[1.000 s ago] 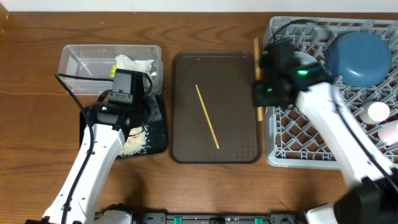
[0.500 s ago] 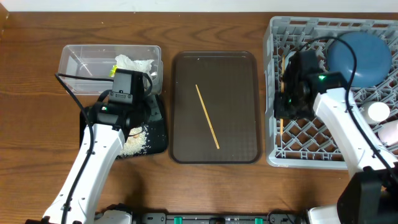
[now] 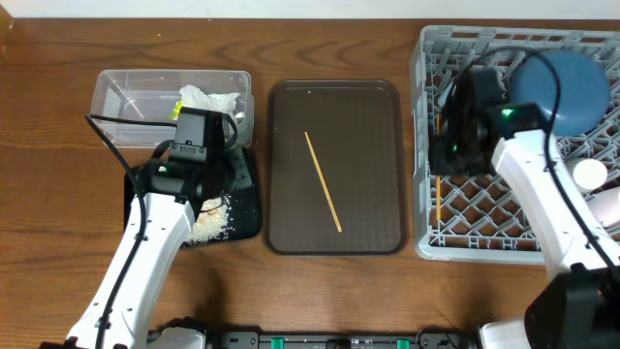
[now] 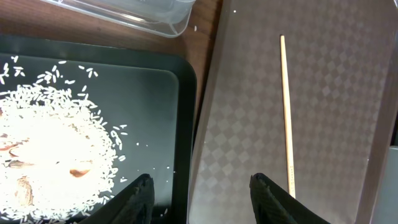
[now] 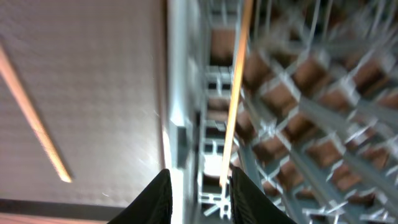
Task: Sort waste into correct bins and load items into the dishwasher rack
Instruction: 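Grasp the remaining chopstick on the tray with the right gripper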
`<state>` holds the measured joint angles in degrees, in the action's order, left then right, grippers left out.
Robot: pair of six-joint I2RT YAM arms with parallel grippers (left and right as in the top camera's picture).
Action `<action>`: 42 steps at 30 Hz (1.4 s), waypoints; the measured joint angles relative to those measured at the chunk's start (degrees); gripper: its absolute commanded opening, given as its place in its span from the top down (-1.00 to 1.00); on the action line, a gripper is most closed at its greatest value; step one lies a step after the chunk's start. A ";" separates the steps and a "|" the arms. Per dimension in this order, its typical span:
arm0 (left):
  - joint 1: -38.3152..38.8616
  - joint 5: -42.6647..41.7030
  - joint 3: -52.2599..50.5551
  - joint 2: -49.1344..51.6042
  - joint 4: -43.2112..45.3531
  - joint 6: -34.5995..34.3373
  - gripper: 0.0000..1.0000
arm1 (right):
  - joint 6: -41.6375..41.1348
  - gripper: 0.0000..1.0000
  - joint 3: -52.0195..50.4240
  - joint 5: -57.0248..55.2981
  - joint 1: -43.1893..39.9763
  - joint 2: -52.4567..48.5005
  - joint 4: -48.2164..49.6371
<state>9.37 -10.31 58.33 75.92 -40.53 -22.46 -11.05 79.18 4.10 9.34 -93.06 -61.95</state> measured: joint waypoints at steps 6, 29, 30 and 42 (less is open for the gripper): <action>0.00 0.52 0.00 0.00 -0.50 0.00 -0.06 | 1.92 0.23 5.64 5.66 3.61 0.02 6.40; -4.74 13.77 0.00 0.00 -8.09 -6.27 -0.22 | -4.00 0.17 4.76 3.58 28.04 -22.53 12.37; -4.79 13.75 0.00 0.00 -8.11 -6.27 -0.23 | -4.57 0.17 4.76 3.13 28.41 -23.12 12.35; -4.79 13.75 0.00 0.00 -8.13 -6.32 -0.31 | -11.47 0.95 4.76 -4.90 30.75 -26.95 9.62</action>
<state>4.58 3.44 58.33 75.92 -48.66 -28.77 -22.52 83.94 -0.80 40.10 -120.01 -52.34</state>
